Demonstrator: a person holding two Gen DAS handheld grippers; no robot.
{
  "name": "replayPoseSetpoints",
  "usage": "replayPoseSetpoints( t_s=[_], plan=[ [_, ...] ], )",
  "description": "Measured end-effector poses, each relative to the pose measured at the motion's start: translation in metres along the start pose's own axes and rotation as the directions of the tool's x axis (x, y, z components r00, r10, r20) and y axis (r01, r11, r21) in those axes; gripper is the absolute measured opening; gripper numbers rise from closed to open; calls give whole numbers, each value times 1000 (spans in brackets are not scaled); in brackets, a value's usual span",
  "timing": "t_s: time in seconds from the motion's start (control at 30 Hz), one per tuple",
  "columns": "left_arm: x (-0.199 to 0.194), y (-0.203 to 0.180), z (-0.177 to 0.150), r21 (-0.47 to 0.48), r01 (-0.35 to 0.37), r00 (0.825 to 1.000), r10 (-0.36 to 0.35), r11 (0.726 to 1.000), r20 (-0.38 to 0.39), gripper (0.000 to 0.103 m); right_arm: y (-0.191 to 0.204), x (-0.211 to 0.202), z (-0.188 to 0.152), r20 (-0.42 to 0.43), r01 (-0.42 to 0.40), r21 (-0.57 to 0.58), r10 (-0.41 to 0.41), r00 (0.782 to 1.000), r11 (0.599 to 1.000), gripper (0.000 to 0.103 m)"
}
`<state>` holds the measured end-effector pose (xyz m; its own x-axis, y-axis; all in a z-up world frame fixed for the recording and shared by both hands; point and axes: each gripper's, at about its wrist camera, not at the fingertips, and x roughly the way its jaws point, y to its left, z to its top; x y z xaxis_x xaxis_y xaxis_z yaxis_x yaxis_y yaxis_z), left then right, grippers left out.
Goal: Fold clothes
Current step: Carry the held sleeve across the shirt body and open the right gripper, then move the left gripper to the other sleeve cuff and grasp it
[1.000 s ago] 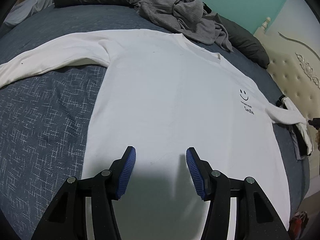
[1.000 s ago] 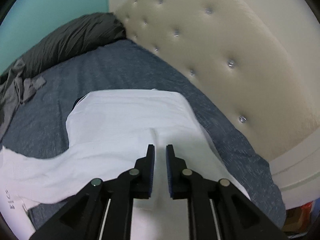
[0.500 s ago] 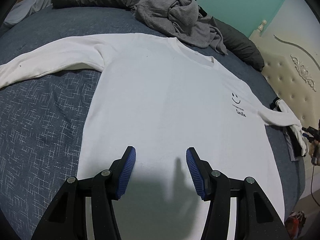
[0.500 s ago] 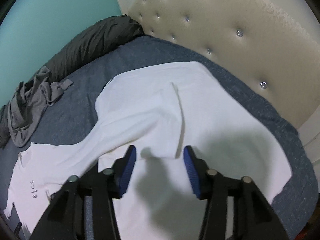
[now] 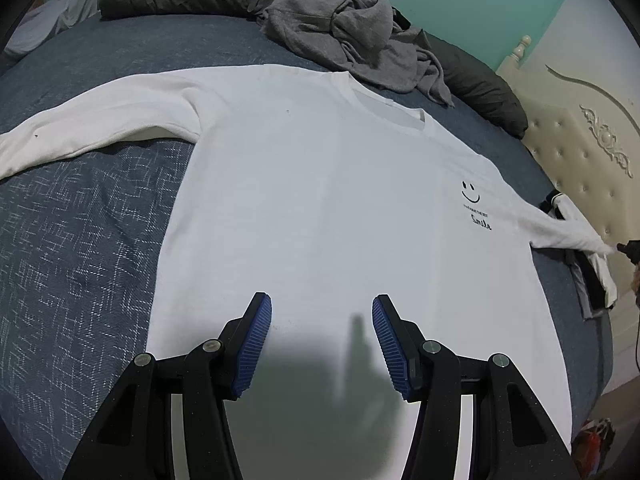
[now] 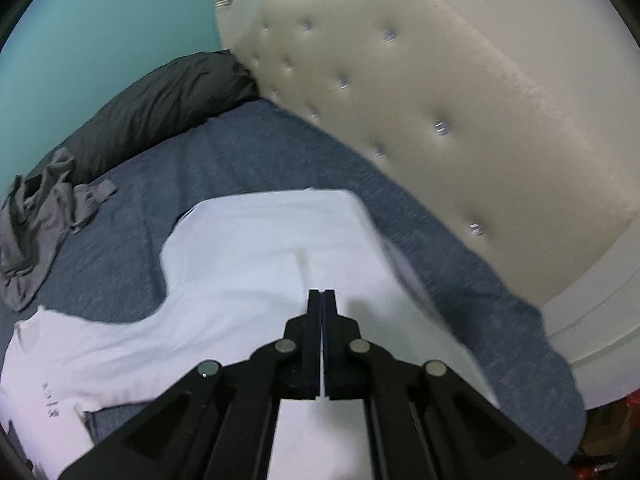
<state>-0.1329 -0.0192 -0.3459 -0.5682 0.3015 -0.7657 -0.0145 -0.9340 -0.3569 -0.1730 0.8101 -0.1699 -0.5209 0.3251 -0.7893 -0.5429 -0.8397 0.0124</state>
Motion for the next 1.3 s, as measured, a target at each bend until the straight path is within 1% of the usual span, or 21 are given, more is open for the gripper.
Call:
replayPoseSetpoints(
  t_s=[0.07, 0.1, 0.17, 0.27, 0.33, 0.4, 0.5, 0.57, 0.6, 0.63, 0.7, 0.77, 0.8, 0.83, 0.9, 0.93, 1.0, 1.03, 1.1, 1.17, 1.3],
  plan=[
    [0, -1, 0, 1, 0, 1000, 0, 1000, -1, 57, -1, 8, -3, -43, 20, -8, -21, 999, 1000, 0],
    [0, 0, 0, 2, 1, 1000, -1, 1000, -1, 57, -1, 11, -6, -52, 7, -10, -7, 999, 1000, 0],
    [0, 0, 0, 2, 3, 1000, -3, 1000, -1, 57, 1, 10, -15, -35, -18, -31, 17, 999, 999, 0],
    [-1, 0, 0, 1, 2, 1000, -2, 1000, -1, 57, 3, 10, -25, -22, -14, -31, 13, 1000, 999, 0],
    [-3, 0, 0, -2, 4, 1000, -4, 1000, 2, 57, 6, 2, -32, 18, -37, -15, 37, 999, 999, 0],
    [-5, -1, 1, -3, 9, 1000, -9, 1000, 7, 57, 17, -9, -38, 63, -52, -39, 55, 997, 998, 0],
    [-7, -2, 1, -3, 17, 1000, -17, 1000, 10, 57, 44, -26, -53, 122, -125, -56, 131, 984, 991, 2],
    [-9, -2, 1, -3, 21, 1000, -21, 1000, 9, 57, 61, -35, -68, 136, -191, -53, 196, 971, 980, 2],
    [-11, 0, 0, -5, 20, 1000, -20, 1000, 10, 59, 76, -39, -79, 137, -244, -52, 249, 959, 968, 4],
    [-13, 1, 0, -8, 19, 1000, -19, 1000, 11, 60, 92, -44, -91, 138, -292, -51, 296, 945, 955, 8],
    [-20, 7, -1, -20, 16, 1000, -15, 1000, 18, 61, 118, -48, -111, 128, -361, -48, 364, 923, 931, 12],
    [-28, 16, 0, -36, 8, 1000, -7, 999, 29, 62, 153, -55, -139, 123, -434, -69, 439, 890, 898, 14],
    [-33, 22, 1, -48, 1, 999, 1, 999, 32, 64, 172, -58, -157, 119, -481, -69, 486, 866, 874, 19],
    [-37, 28, 2, -59, -7, 999, 9, 998, 36, 64, 187, -58, -172, 106, -525, -59, 529, 842, 849, 29],
    [-45, 46, 5, -94, -13, 999, 17, 995, 34, 65, 216, -58, -200, 67, -603, -30, 603, 795, 797, 38],
    [-50, 55, 7, -112, -16, 999, 19, 994, 32, 65, 230, -58, -215, 49, -634, -16, 634, 772, 773, 38],
    [-58, 75, 12, -146, -27, 999, 31, 989, 25, 65, 256, -59, -245, 14, -672, 7, 672, 741, 741, 38],
    [-63, 87, 15, -158, -43, 999, 47, 987, 19, 65, 269, -59, -259, -3, -690, 20, 690, 724, 723, 38],
    [-73, 110, 21, -173, -93, 995, 95, 981, 5, 65, 295, -62, -291, -28, -733, 46, 734, 679, 679, 38],
    [-85, 131, 27, -182, -151, 988, 153, 972, -2, 65, 310, -66, -311, -35, -753, 63, 755, 655, 655, 38],
    [-109, 182, 38, -211, -262, 963, 269, 942, 5, 66, 344, -70, -340, -106, -778, 76, 781, 616, 624, 38]
  ],
)
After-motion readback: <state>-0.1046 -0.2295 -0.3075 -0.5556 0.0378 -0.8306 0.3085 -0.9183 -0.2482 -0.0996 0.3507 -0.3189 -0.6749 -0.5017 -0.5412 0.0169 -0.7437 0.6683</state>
